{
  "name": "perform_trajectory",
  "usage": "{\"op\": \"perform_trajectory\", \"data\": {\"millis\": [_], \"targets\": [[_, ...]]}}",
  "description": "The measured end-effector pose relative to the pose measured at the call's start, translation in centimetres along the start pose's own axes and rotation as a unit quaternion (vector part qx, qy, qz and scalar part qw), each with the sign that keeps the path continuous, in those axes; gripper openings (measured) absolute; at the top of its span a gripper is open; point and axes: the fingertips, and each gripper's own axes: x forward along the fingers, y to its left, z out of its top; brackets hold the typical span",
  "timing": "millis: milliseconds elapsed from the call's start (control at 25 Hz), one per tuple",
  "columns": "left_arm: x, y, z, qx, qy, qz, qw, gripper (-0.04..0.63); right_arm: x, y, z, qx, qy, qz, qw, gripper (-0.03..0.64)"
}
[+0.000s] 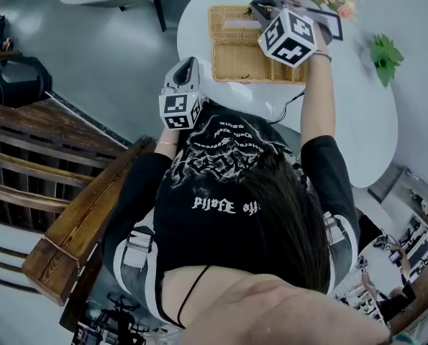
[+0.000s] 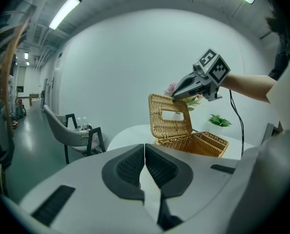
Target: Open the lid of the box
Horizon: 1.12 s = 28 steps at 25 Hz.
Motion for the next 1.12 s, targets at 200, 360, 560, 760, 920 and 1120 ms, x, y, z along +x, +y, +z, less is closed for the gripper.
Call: {"op": "perform_trajectory", "data": {"millis": [200, 360, 560, 760, 920, 1120], "targets": [[0.3, 0.3, -0.1, -0.001, 0.004, 0.0, 1.0, 0.025, 1.0, -0.5, -0.3, 0.012, -0.003, -0.008, 1.0, 0.034], [0.6, 0.6, -0.3, -0.001, 0.01, 0.002, 0.9999, 0.025, 2.0, -0.9, -0.7, 0.019, 0.001, -0.019, 1.0, 0.034], [0.8, 0.8, -0.2, -0.002, 0.013, 0.003, 0.9999, 0.025, 3.5, -1.3, -1.3, 0.026, 0.008, -0.034, 0.999, 0.034], [1.2, 1.5, 0.2, -0.004, 0.011, 0.011, 0.9999, 0.025, 5.0, -1.6, -2.2, 0.032, 0.014, -0.028, 0.999, 0.034], [1.3, 2.0, 0.1, -0.007, 0.015, 0.015, 0.9997, 0.025, 5.9, -1.7, -2.5, 0.029, 0.017, -0.019, 0.999, 0.034], [1.6, 2.2, -0.1, -0.011, 0.021, 0.016, 0.9996, 0.025, 6.9, -1.7, -2.8, 0.035, 0.02, -0.007, 0.999, 0.034]]}}
